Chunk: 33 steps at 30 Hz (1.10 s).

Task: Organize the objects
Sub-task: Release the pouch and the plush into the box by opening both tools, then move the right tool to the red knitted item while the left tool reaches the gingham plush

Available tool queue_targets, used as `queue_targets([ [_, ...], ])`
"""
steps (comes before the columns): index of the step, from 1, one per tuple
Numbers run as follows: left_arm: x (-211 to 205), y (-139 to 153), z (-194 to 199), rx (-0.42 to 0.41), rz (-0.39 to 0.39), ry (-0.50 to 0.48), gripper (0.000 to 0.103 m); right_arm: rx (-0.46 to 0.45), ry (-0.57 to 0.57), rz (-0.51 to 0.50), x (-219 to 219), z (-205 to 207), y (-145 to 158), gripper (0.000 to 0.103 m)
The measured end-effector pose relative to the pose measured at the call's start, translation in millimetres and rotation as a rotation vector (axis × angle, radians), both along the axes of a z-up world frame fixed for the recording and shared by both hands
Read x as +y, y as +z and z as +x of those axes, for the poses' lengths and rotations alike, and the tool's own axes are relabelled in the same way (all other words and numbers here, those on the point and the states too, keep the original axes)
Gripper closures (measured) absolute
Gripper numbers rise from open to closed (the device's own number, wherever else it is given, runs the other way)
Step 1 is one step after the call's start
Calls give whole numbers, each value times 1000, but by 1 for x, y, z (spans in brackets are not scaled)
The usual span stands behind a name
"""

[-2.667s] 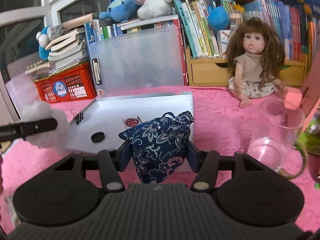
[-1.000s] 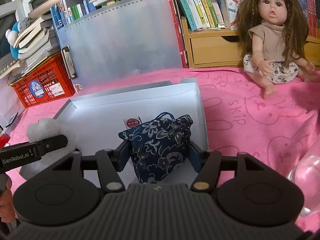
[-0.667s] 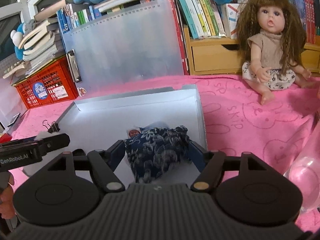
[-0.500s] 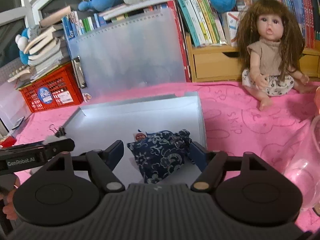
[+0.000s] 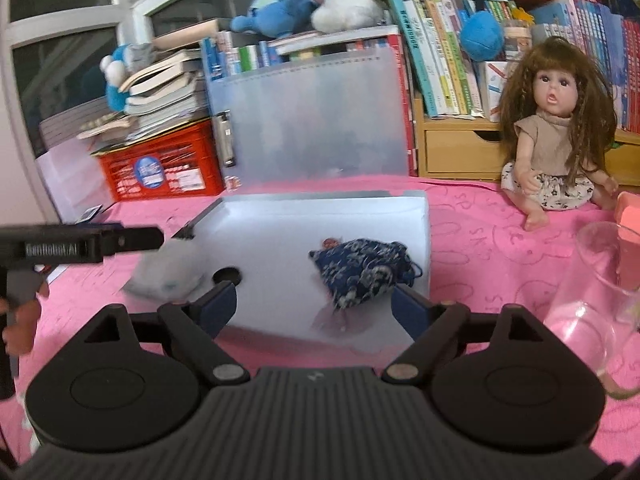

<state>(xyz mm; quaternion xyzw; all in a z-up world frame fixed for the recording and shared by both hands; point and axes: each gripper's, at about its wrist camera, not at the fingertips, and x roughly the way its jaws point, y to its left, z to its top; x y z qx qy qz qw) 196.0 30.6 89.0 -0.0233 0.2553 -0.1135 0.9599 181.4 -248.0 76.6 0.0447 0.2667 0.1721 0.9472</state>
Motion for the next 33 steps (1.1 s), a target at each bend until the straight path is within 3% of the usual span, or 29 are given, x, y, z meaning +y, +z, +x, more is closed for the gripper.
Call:
queue_targets([
  [7,2,8,-39,-14,-32,-23,18,-13,69,4,1,-33,2,11],
  [16,3,-9,-88,1,-40,-27,18,6,117,54,-3,-60,-1,10],
  [23,15,-19,-116,16,-66,9,18,26,143,101,-3,-70,-10,7],
  [33,25,-37,-157,-36,-58,62,17,23,203,169,10,-78,-15,1],
])
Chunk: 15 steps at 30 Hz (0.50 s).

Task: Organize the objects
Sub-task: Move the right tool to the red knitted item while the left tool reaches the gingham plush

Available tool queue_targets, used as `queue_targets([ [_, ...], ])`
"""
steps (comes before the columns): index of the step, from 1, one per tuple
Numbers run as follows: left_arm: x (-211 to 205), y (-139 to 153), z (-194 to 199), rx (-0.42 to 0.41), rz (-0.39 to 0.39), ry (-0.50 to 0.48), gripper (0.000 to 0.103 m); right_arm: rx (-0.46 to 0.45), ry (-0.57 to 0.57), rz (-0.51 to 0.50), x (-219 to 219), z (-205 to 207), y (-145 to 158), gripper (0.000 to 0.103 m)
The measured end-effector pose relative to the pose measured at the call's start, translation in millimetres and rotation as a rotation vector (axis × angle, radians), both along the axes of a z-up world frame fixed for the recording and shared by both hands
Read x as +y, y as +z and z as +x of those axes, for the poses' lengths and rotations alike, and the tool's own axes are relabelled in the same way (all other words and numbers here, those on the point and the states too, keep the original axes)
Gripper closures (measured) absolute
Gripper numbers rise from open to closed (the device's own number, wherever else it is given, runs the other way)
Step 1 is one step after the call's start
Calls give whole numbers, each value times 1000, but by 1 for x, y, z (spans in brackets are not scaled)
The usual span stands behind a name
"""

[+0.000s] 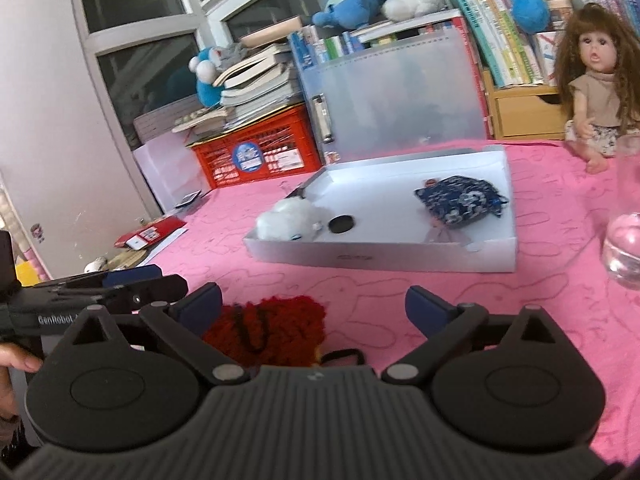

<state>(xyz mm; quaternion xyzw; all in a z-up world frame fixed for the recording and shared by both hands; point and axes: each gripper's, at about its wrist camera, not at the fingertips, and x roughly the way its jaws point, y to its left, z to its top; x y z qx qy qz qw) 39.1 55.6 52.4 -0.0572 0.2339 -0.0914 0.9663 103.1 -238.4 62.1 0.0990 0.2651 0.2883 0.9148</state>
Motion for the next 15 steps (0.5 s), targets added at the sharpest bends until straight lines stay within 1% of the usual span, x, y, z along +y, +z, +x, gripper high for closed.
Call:
queue_targets([
  [5,9,-13,-17,-8,-20,20,15,-1,34,-12,14,-5,-3,0],
  [8,13,-20,-23,-6,-26,23,15,9,44,18,21,-3,-6,0],
  [11,16,-25,-30,-10,-49,10,13,30,50,51,26,0,-12,0],
  [15,17,-29,-33,-13,-72,-1,12,52,53,42,35,3,-19,0],
])
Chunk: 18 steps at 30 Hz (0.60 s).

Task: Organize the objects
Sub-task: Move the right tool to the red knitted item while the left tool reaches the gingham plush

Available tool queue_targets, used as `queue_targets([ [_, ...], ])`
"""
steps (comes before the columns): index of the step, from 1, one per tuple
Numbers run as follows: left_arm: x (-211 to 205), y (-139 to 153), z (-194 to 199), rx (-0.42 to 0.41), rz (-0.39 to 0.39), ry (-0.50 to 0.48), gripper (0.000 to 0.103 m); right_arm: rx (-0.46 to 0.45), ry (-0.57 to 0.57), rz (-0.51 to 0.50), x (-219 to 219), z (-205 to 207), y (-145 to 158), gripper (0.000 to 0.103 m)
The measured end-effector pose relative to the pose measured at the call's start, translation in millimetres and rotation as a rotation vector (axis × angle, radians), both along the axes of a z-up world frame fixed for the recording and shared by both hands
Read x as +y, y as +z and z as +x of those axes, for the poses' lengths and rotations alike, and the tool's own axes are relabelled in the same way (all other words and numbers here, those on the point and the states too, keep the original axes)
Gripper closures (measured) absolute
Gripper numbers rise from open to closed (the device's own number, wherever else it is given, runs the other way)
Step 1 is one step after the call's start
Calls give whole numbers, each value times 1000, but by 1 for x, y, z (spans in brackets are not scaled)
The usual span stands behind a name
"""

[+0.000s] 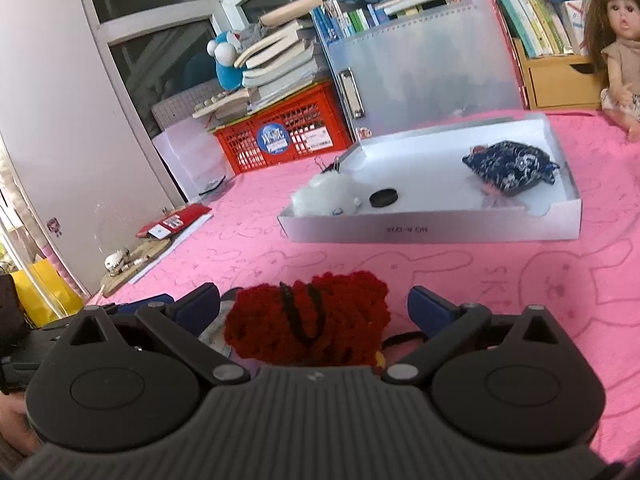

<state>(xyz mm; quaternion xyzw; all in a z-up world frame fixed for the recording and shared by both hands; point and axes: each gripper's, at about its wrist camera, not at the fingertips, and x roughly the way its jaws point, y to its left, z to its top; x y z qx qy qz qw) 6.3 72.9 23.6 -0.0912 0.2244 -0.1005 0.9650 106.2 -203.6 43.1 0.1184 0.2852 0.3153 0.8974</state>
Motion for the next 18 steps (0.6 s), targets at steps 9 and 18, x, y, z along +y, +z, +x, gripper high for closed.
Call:
queue_targets([
  [9,-4,-5,-2,-4,-31,-42,9,27,-4,-8,7,-1,-10,0],
  [18,-9,-15,-1,25,-29,-46,9,38,-6,-18,8,-1,-12,0],
])
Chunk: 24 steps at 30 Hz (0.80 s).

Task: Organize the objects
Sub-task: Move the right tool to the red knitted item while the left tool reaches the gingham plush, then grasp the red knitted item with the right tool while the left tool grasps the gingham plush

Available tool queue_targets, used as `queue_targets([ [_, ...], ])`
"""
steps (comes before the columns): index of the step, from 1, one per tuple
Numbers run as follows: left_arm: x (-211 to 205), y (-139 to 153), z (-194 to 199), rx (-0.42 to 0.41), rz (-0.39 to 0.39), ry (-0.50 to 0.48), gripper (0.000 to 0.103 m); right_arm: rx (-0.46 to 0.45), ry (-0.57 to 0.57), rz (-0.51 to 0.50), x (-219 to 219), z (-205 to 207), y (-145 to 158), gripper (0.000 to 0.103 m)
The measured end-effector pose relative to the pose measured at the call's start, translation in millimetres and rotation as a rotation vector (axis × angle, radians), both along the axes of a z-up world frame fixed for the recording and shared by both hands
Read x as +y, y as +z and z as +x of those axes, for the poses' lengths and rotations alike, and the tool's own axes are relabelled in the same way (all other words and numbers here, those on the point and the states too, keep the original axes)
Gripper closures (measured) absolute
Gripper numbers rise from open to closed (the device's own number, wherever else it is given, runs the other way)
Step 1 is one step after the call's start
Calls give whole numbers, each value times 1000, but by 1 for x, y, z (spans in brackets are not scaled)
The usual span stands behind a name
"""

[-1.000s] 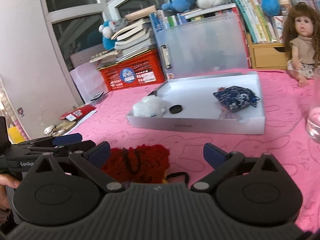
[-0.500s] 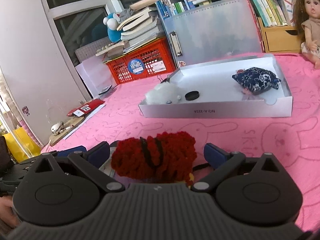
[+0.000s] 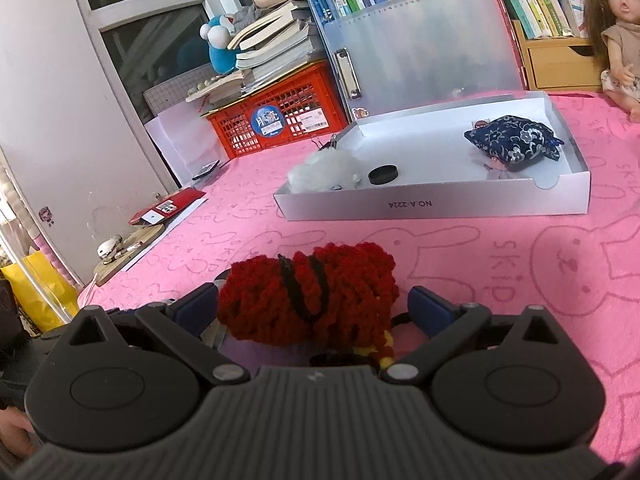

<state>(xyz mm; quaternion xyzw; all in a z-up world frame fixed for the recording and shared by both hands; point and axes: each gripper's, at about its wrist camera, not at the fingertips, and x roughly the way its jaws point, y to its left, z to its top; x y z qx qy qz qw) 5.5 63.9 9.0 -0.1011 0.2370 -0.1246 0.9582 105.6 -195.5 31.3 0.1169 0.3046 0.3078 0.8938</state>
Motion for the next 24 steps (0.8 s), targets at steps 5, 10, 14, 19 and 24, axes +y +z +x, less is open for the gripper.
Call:
queue_targets([
  [5,-1,-2,1,3,-7,6,9,5,-10,1,-2,1,-1,0],
  [10,0,-3,3,8,-16,16,9,6,-10,3,-3,1,-1,0],
  [14,1,-4,5,12,-31,23,9,8,-7,3,-4,1,-1,0],
  [19,3,-5,9,18,-56,33,10,8,-3,4,-5,0,0,0],
  [24,0,-7,10,17,-47,36,11,4,1,-2,-3,-1,-1,0],
])
